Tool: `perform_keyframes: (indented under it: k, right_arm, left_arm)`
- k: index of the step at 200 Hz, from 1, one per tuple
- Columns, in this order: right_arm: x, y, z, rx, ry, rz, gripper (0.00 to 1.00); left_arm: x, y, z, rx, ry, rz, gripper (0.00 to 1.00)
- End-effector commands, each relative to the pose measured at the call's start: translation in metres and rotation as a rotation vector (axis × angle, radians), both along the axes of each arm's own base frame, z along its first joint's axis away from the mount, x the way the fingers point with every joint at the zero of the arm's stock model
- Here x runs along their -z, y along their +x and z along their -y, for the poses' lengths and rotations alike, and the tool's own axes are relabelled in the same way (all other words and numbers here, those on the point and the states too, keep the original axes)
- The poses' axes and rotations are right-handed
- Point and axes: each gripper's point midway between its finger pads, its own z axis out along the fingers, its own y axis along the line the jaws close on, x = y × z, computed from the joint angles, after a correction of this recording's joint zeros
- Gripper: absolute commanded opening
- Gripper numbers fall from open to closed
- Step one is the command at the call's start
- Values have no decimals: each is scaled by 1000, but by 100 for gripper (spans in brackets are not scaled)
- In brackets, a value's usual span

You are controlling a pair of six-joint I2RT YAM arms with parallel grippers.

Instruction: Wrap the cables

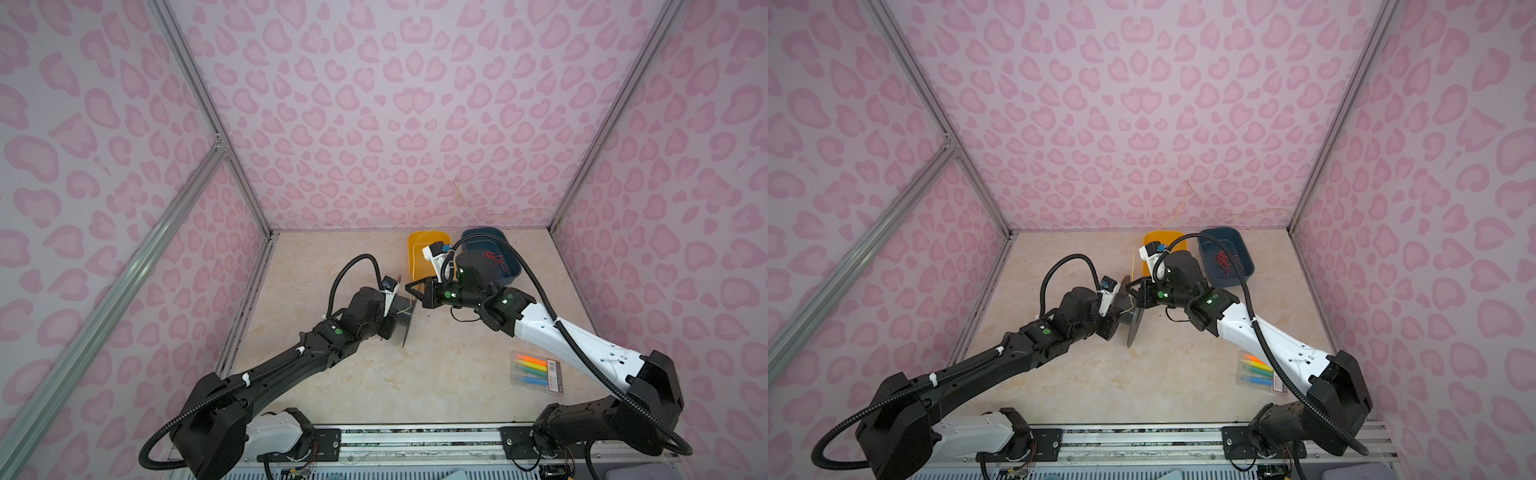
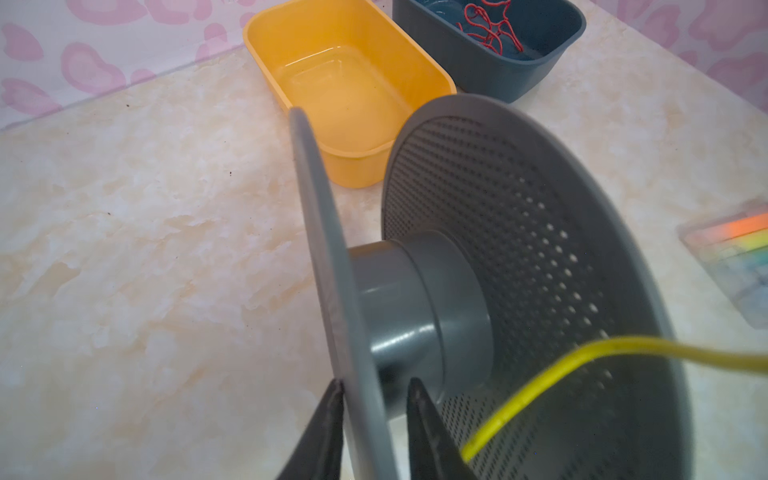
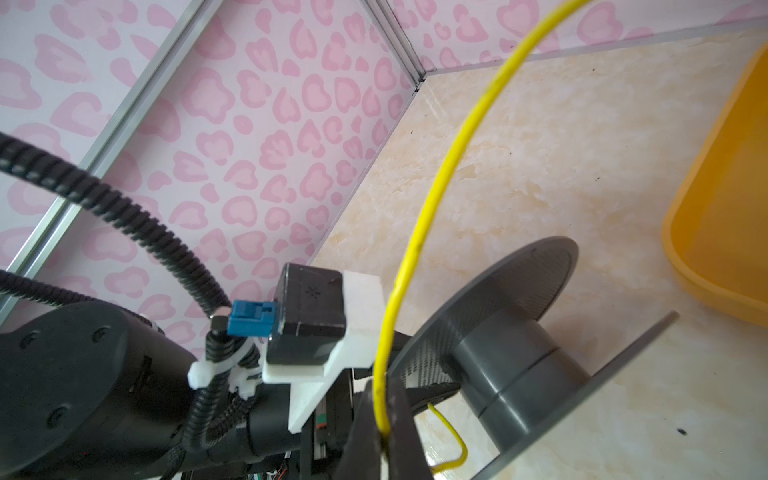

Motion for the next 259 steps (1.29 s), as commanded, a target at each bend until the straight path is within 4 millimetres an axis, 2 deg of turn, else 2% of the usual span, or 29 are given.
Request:
perform_keyframes:
  k: [1,42,72,96,125,152,166,211,228,259]
  right_arm:
    - [-5,4,-3,-8,13,24,0]
    - [-6,5,-7,-17,25,7,0]
    - [-8,4,-8,-25,22,12,0]
    - [-11,6,-10,-29,12,20,0]
    - [-7,9,-16,-44,-8,16,0]
    - [1,11,-25,-64,-46,6,0]
    - [3,13,-28,-69,-56,6,0]
    - [11,17,-33,-72,-64,-8,0]
    - [14,18,-35,-71,-60,-14,0]
    - [15,15,-45,-103,-43,-26,0]
  left_arm:
    - [-6,-2,-1,-36,-45,-24,31]
    - [1,-1,-6,-46,-11,-18,31]
    - [-6,-3,-5,-32,-13,-12,35]
    - [-19,-4,-9,-25,3,10,54]
    - [-30,-8,-11,-12,-11,32,64]
    - [-37,-13,-7,14,-50,41,65]
    - [-47,-16,-7,27,-79,54,65]
    - [-89,-12,-31,-47,-136,125,65]
    - [-92,-7,-40,-78,-155,105,65]
    - [-79,-21,-35,-24,-212,5,69]
